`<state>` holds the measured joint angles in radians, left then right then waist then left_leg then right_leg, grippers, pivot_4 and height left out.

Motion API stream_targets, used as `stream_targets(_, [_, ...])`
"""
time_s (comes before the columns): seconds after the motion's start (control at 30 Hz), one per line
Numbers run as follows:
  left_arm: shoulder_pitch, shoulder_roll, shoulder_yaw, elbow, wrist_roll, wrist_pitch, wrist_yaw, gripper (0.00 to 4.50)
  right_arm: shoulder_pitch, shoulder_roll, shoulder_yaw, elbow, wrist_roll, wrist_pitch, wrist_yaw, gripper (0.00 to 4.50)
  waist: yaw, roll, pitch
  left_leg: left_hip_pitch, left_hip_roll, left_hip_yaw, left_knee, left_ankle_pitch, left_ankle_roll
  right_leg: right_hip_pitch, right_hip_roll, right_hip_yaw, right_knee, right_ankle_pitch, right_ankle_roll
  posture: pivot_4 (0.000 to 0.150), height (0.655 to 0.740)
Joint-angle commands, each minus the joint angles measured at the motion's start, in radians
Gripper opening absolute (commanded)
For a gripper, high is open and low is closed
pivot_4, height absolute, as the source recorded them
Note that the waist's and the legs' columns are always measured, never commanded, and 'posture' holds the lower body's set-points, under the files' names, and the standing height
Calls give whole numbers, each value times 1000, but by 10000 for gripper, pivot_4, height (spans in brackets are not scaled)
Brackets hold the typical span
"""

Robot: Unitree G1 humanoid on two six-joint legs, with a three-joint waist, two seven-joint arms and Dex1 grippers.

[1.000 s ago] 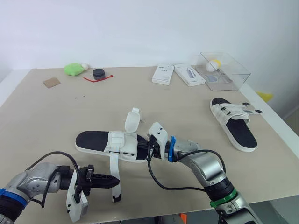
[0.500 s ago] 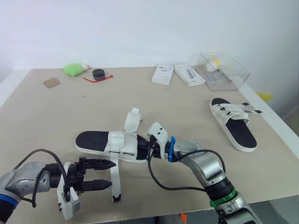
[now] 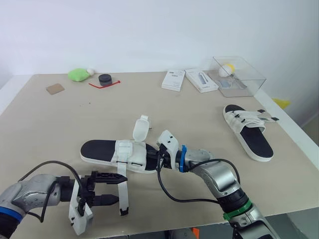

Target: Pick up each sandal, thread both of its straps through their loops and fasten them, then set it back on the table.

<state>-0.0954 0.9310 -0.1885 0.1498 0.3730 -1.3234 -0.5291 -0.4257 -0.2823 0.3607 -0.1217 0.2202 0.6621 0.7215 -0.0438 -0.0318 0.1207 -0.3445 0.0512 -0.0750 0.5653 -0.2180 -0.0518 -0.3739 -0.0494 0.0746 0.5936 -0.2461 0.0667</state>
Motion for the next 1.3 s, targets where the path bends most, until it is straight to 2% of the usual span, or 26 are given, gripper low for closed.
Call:
stream_targets(0.03, [-17,2,-23,-29,-15,10,5,44568,-16,0,2,5,-5,-3,3,0,0,0,0,0,0,0,0,0,0,0,0,0,0,0,0,1500,7400])
stream_targets(0.07, [-20,4,-31,-30,-17,8,5,44568,-16,-1,0,4,-5,-3,3,0,0,0,0,0,0,0,0,0,0,0,0,0,0,0,0,1500,7400])
stream_targets(0.13, [-20,6,-42,-30,-25,3,8,39451,-13,-2,0,1,-5,-2,2,0,0,0,0,0,0,0,0,0,0,0,0,0,0,0,0,1500,7400])
stream_targets(0.17, [-20,8,-50,-30,-27,1,8,39333,-12,-2,-1,0,-5,-1,1,0,0,0,0,0,0,0,0,0,0,0,0,0,0,0,0,1500,7400])
stream_targets(0.2, [-19,9,-57,-32,-28,1,8,33429,-12,-1,-1,0,-5,-1,0,0,0,0,0,0,0,0,0,0,0,0,0,0,0,0,0,1500,7400])
stream_targets(0.23, [-16,9,-63,-33,-31,3,8,30862,-11,-1,-1,-2,-5,0,-1,0,0,0,0,0,0,0,0,0,0,0,0,0,0,0,0,1500,7400])
stream_targets(0.33, [4,3,-70,-43,-22,-3,14,16818,-6,-1,-3,-9,-4,5,-3,0,0,0,0,0,0,0,0,0,0,0,0,0,0,0,0,1500,7400])
stream_targets(0.43, [16,-1,-75,-45,-23,-18,24,456,-3,-3,-3,-12,-4,5,-3,0,0,0,0,0,0,0,0,0,0,0,0,0,0,0,0,1500,7400])
stream_targets(0.67, [29,2,-100,-51,-66,-46,54,456,-8,-2,-2,-5,-4,4,-2,0,0,0,0,0,0,0,0,0,0,0,0,0,0,0,0,1500,7400])
stream_targets(0.77, [48,47,-160,-133,-226,54,40,456,-11,-4,-4,-3,-4,4,0,0,0,0,0,0,0,0,0,0,0,0,0,0,0,0,0,1500,7400])
stream_targets(0.9, [57,142,-220,-329,-640,426,-68,456,-13,-9,-2,0,-4,3,6,0,-1,-1,1,0,1,0,0,0,0,0,0,0,0,0,0,1500,7400])
stream_targets(1.07, [45,205,-154,-520,-1213,1013,-151,456,-18,-7,0,9,-5,3,8,0,-2,-2,2,0,2,2,0,0,0,-2,0,0,0,-2,0,1500,7400])
stream_targets(1.27, [-36,166,-14,-567,-1631,1495,-171,456,-23,-1,8,16,-10,9,3,0,-2,-3,4,0,2,2,0,0,0,-3,1,0,0,-4,0,1500,7400])
stream_targets(1.3, [-64,132,10,-547,-1661,1542,-145,456,-24,0,8,16,-10,10,3,0,-2,-3,4,0,2,2,0,0,0,-3,1,0,0,-4,0,1500,7400])
